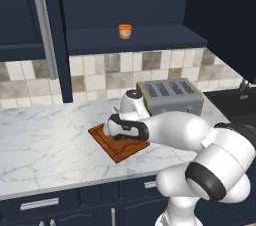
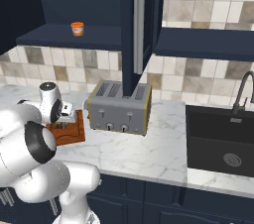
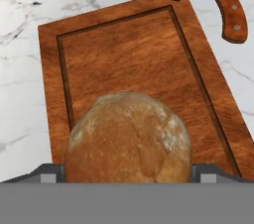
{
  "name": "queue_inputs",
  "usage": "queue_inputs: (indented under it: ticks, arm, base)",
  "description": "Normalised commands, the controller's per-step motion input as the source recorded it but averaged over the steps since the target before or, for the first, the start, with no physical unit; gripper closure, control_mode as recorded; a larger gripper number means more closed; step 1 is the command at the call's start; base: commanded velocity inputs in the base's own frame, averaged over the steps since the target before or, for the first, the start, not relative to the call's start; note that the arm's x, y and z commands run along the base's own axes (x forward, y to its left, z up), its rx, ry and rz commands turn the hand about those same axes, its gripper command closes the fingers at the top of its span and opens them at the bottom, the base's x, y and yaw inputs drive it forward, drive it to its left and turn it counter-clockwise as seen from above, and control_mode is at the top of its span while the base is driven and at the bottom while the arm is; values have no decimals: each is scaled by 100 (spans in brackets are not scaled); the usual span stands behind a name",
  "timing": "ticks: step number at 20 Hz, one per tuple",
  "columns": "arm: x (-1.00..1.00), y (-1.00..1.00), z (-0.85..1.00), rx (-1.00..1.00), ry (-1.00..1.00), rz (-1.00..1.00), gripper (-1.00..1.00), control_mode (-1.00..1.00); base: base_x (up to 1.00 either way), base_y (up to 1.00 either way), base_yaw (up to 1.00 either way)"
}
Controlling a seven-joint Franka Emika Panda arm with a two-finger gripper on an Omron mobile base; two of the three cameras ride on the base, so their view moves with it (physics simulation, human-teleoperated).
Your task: Pick the bread, place it on the cutting board, pick the jam, place it on the counter, and close the cabinet.
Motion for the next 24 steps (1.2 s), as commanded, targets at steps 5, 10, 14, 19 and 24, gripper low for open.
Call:
queue_inputs:
  ticks: [5,10,14,19,24]
  arm:
    - [0,5,-19,0,2,0,100,-100]
    - [3,1,-17,0,1,0,100,-100]
    - [10,0,-12,0,0,0,100,-100]
    - [12,0,-10,0,0,0,100,-100]
    - [1,0,-1,0,1,0,-100,-100]
  base:
    - [0,0,0]
    - [0,0,0]
    - [0,0,0]
    - [0,0,0]
    - [0,0,0]
